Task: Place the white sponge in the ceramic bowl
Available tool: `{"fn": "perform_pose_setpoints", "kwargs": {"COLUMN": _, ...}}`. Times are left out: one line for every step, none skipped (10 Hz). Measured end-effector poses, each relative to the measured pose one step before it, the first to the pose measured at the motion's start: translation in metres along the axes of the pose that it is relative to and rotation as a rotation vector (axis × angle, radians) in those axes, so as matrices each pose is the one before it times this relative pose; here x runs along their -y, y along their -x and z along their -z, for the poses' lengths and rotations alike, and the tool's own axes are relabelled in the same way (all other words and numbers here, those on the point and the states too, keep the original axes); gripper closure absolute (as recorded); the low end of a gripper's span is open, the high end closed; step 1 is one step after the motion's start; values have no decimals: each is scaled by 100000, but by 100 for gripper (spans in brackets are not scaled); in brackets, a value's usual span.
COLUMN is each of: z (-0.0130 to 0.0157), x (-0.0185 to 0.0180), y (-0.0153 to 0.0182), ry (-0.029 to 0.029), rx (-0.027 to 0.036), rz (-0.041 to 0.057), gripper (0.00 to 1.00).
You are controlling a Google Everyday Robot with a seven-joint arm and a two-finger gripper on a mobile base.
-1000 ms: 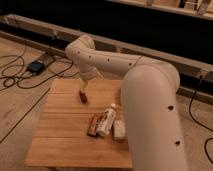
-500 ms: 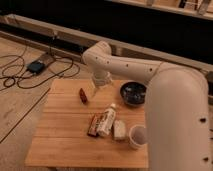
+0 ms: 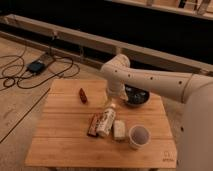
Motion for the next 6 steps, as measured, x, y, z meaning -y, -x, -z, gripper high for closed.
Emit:
{"fn": "perform_pose_setpoints", "kwargs": {"z": -657, "x": -31, "y": 1427, "ry": -1393, "rx": -39, "rz": 1807, "gripper": 20}}
{"fn": "perform_pose_setpoints", "kwargs": {"z": -673, "x": -168, "y": 1256, "ry": -885, "rx": 136, "rz": 1709, "gripper": 20}}
{"fn": "perform_pose_setpoints", "kwargs": {"z": -542, "x": -291, "y": 958, "ry": -553, "rx": 270, "rz": 946, "gripper": 20}}
{"fn": "perform_pose_setpoints", "kwargs": {"z": -515, "x": -261, "y": 849, "ry": -442, "rx": 551, "rz": 884, "gripper": 20}}
{"fn": "perform_pose_setpoints", "kwargs": {"z": -753, "x": -40, "y": 1044, "ry": -651, "rx": 1289, "rz": 1813, "gripper": 20}}
{"fn": "perform_pose_setpoints", "kwargs": {"z": -580, "x": 78, "y": 577, "ry": -158, "rx": 1210, "rz": 1805, "gripper": 20}}
